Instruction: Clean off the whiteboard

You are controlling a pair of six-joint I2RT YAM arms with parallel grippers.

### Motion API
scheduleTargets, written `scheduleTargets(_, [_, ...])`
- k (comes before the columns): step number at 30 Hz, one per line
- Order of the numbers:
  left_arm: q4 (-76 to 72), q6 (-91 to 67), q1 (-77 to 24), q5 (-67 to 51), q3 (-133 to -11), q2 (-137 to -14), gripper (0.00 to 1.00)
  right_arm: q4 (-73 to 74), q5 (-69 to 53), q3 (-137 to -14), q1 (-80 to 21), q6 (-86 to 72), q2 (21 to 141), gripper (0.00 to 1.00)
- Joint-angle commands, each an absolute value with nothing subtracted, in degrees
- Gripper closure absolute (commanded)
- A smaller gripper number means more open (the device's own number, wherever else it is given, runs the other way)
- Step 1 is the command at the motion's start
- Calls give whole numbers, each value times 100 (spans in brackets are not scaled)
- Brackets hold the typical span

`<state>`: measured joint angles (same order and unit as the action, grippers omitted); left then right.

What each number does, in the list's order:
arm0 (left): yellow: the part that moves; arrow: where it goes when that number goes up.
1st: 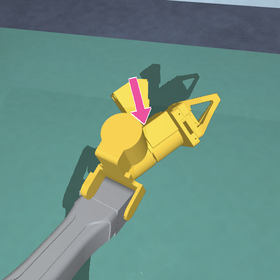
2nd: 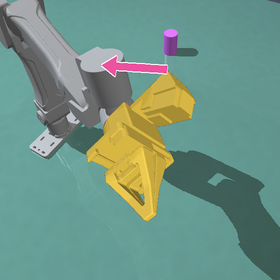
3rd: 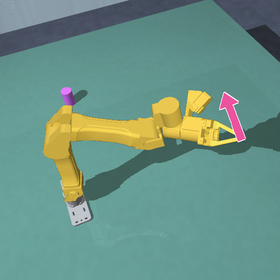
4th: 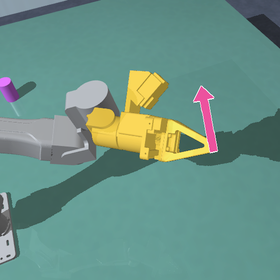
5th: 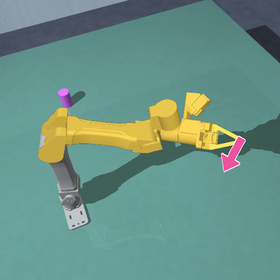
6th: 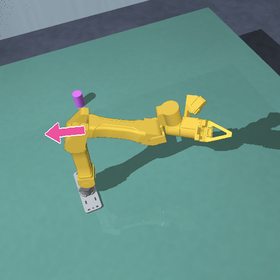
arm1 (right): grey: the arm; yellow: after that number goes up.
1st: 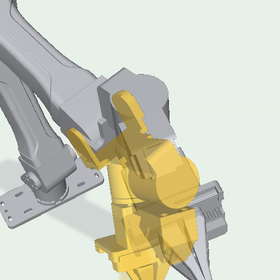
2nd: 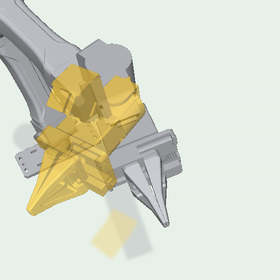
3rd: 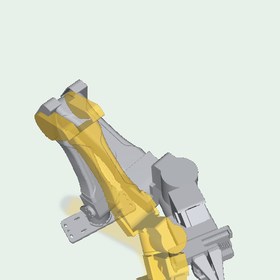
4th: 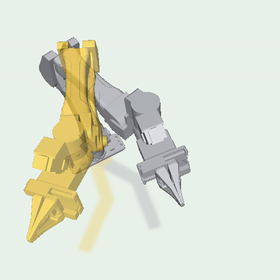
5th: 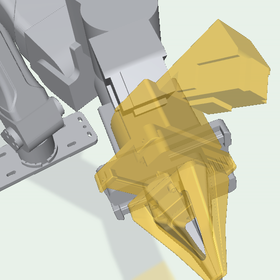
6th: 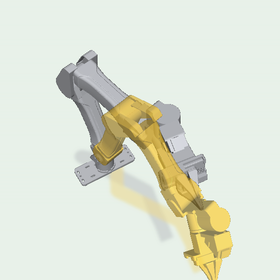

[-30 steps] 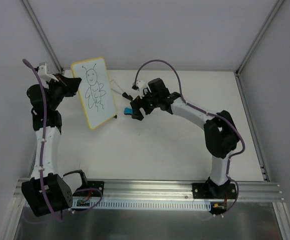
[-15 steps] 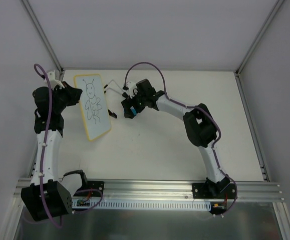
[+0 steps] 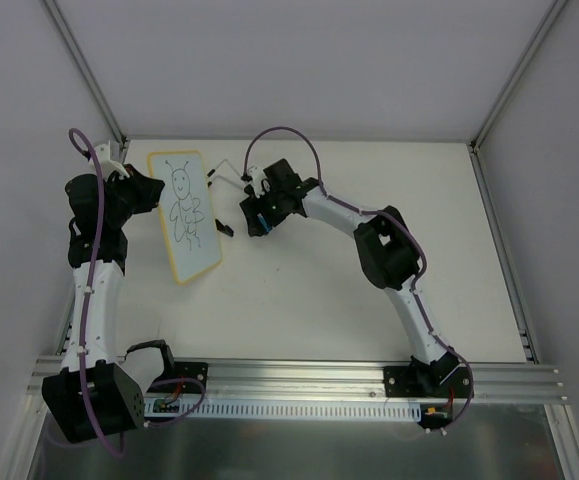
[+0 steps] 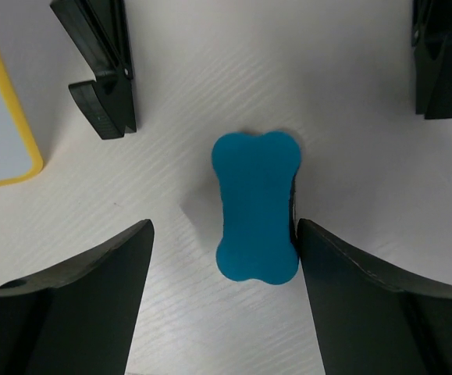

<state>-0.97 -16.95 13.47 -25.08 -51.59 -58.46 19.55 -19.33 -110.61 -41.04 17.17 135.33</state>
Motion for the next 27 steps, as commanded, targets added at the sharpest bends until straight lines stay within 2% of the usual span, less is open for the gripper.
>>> scheduleTargets(1, [-519,-1688,1318,-2637,-5396,-5634,100,2250,-1986,-11084,-4210,1652,13544,22])
scheduleTargets(10, [-519,-1714,1318,-2689,-5388,-5616,100,1838,-1530,-10416,-4271,1627,13123,37])
scheduleTargets(16, [-519,-1740,1318,-2716,-5388,-5625,100,1240,-644,-10099,-4350,1319,12885,36])
scheduleTargets(22, [-519,-1749,1318,-2733,-5379,-5625,100,967,-431,-10090,-4491,1099,12972,36])
scheduleTargets(27, [-519,-1775,1318,-2777,-5370,-5660,100,791,-211,-10108,-4597,1064,13034,41])
